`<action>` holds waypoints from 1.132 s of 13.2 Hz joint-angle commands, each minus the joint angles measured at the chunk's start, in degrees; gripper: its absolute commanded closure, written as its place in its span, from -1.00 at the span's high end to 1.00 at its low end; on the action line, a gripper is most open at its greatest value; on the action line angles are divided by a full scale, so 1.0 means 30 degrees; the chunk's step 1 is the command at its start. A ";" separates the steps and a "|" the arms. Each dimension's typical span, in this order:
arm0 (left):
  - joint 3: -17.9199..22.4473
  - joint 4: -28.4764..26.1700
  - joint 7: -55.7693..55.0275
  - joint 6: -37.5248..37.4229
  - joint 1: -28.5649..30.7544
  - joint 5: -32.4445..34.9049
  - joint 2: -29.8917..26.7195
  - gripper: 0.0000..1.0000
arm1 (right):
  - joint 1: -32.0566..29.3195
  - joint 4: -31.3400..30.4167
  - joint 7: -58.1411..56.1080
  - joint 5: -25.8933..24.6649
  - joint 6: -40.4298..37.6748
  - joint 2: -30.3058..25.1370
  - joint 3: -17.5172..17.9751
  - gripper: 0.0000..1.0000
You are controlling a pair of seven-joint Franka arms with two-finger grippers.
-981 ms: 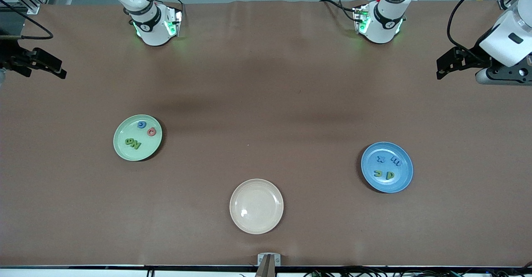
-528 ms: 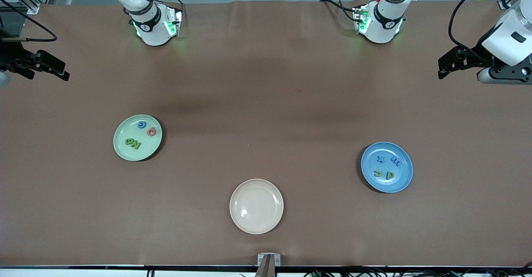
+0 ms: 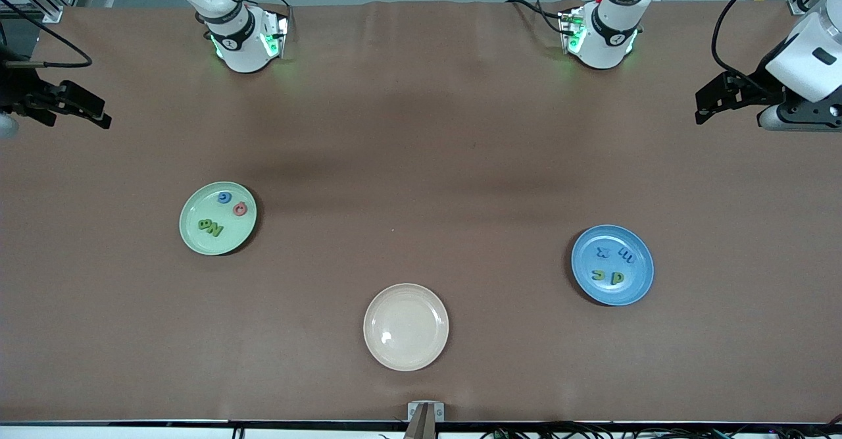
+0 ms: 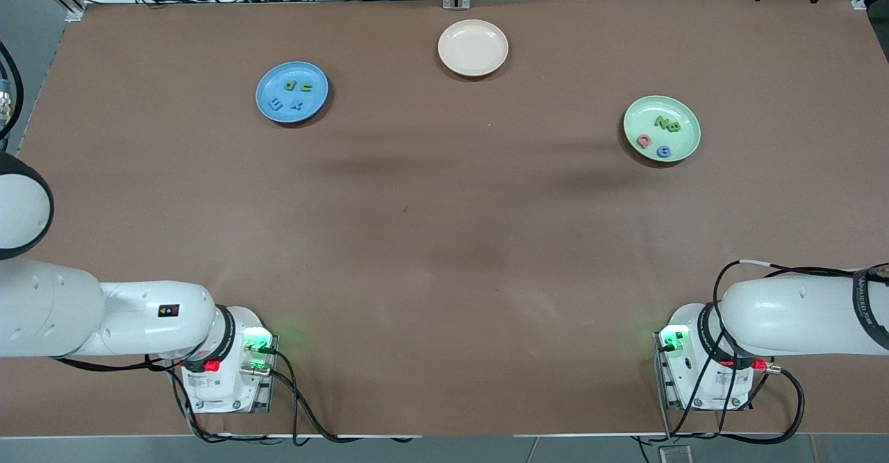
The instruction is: Sort upper and lower case letters into plates
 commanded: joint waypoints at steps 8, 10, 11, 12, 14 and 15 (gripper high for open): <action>0.0026 0.0526 0.0335 0.0060 0.0037 -0.0086 -0.0008 1.00 | -0.0031 -0.0337 -0.0102 -0.0070 0.0208 -0.0273 0.0078 1.00; -0.0003 0.0731 0.0276 0.0060 -0.0022 -0.0086 0.0022 1.00 | -0.0002 -0.0337 -0.0102 -0.0070 0.0208 -0.0273 0.0078 1.00; -0.0003 0.0732 0.0276 0.0060 0.0007 -0.0086 0.0022 1.00 | -0.0002 -0.0337 -0.0102 -0.0070 0.0208 -0.0273 0.0078 1.00; -0.0003 0.0732 0.0305 0.0060 0.0007 -0.0086 0.0022 1.00 | -0.0002 -0.0337 -0.0102 -0.0070 0.0179 -0.0273 0.0078 1.00; -0.0003 0.0703 0.0306 0.0060 0.0037 -0.0057 0.0022 1.00 | -0.0031 -0.0308 -0.0102 -0.0070 0.0178 -0.0302 0.0078 1.00; 0.0026 0.0703 0.0277 0.0060 0.0037 -0.0086 0.0022 1.00 | -0.0031 -0.0308 -0.0102 -0.0070 0.0178 -0.0273 0.0078 1.00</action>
